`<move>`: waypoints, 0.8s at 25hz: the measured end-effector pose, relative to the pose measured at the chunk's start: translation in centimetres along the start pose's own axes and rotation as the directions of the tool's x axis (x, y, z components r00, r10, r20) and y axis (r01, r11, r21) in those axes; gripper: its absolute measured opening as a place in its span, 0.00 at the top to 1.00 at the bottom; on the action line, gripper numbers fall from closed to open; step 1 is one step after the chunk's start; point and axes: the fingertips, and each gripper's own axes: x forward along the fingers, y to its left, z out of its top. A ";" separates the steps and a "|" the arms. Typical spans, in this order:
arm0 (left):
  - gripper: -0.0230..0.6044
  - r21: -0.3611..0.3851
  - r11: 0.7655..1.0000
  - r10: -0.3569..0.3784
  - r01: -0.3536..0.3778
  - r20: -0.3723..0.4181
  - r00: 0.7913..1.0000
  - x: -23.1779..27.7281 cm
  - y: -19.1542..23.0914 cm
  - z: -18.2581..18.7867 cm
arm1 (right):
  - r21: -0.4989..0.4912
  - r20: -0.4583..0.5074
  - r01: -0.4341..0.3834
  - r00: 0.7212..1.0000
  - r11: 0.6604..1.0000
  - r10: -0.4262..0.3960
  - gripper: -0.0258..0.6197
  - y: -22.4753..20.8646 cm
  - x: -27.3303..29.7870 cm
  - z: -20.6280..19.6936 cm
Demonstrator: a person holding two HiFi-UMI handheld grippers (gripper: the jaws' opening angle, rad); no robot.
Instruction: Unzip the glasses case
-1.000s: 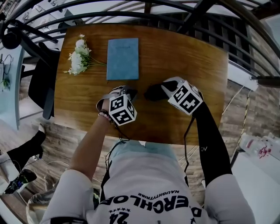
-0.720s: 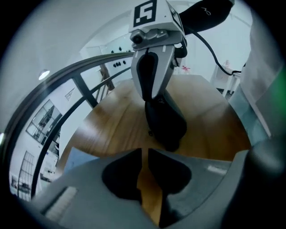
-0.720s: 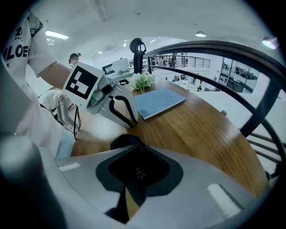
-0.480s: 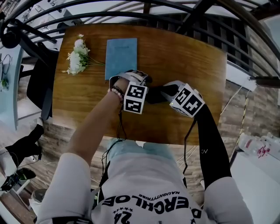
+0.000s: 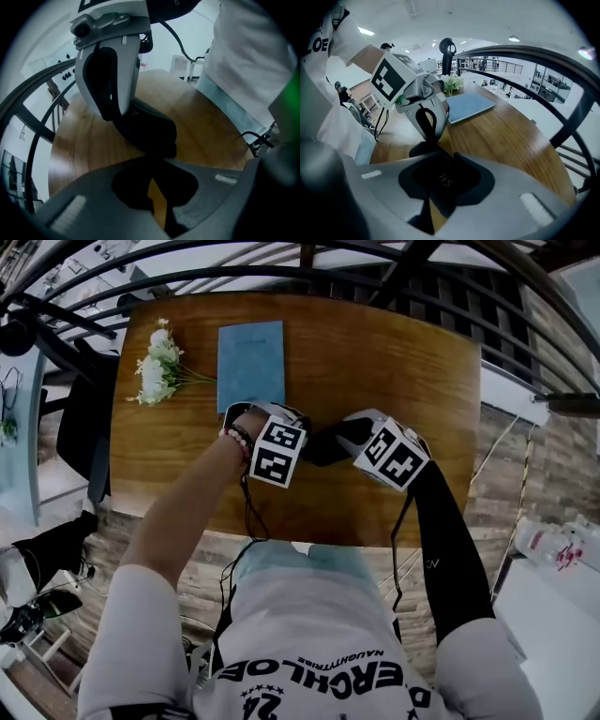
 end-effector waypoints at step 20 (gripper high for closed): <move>0.95 -0.794 0.574 0.472 -0.201 0.120 0.873 -3.1 -3.3 3.5 | 0.044 0.063 0.093 0.993 0.995 -0.096 0.93 0.8 -0.1 0.0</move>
